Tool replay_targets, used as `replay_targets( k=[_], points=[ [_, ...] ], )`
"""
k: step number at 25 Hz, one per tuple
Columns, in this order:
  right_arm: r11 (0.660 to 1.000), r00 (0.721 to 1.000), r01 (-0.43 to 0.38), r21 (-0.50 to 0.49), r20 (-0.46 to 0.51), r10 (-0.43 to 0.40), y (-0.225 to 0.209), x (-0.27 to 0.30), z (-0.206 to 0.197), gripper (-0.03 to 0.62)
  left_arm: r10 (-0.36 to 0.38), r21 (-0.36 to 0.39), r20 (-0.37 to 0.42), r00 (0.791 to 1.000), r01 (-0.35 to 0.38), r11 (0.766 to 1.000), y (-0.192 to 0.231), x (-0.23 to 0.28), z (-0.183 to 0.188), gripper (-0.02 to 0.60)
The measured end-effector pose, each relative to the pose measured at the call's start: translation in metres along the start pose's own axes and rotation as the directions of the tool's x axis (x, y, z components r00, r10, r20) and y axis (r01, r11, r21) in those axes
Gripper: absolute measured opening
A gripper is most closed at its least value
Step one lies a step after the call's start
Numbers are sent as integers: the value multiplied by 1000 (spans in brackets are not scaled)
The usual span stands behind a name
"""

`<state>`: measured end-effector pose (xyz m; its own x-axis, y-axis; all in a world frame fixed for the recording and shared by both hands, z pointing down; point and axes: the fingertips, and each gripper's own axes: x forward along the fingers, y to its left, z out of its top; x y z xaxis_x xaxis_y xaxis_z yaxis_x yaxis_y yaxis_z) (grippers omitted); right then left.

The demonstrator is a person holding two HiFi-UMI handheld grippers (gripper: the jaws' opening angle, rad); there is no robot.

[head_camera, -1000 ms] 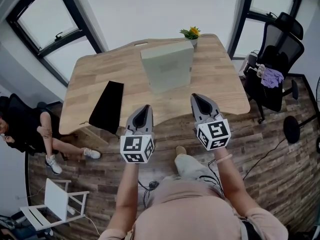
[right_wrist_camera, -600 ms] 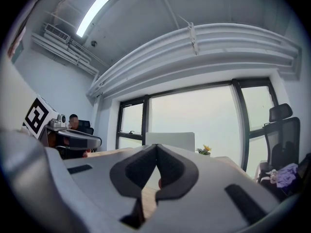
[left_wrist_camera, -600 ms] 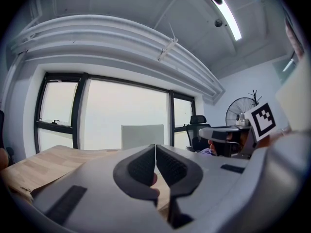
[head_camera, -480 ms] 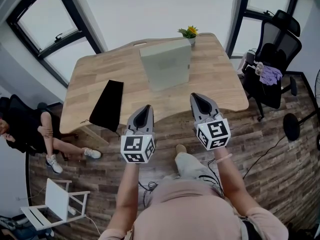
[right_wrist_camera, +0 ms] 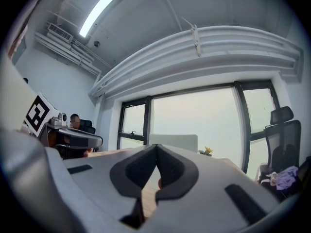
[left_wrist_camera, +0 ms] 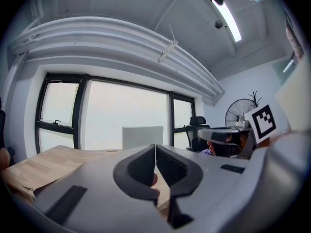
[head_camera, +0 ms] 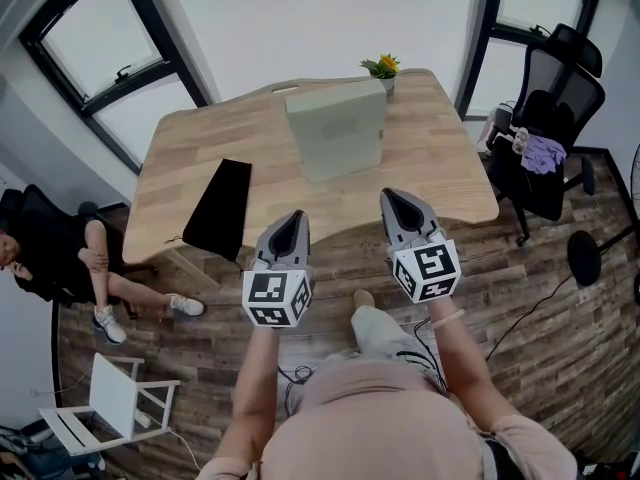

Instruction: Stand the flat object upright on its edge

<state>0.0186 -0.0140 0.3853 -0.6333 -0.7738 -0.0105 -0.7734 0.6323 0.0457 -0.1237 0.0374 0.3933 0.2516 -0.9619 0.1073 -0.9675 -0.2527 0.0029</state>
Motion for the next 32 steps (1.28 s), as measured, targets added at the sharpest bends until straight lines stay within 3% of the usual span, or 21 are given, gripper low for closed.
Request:
replay_targets(
  k=[32],
  points=[
    [1000, 1000, 14, -16, -4, -14, 6, -4, 4, 0, -14, -17, 0, 1000, 14, 1000, -6, -9, -3, 14]
  ],
)
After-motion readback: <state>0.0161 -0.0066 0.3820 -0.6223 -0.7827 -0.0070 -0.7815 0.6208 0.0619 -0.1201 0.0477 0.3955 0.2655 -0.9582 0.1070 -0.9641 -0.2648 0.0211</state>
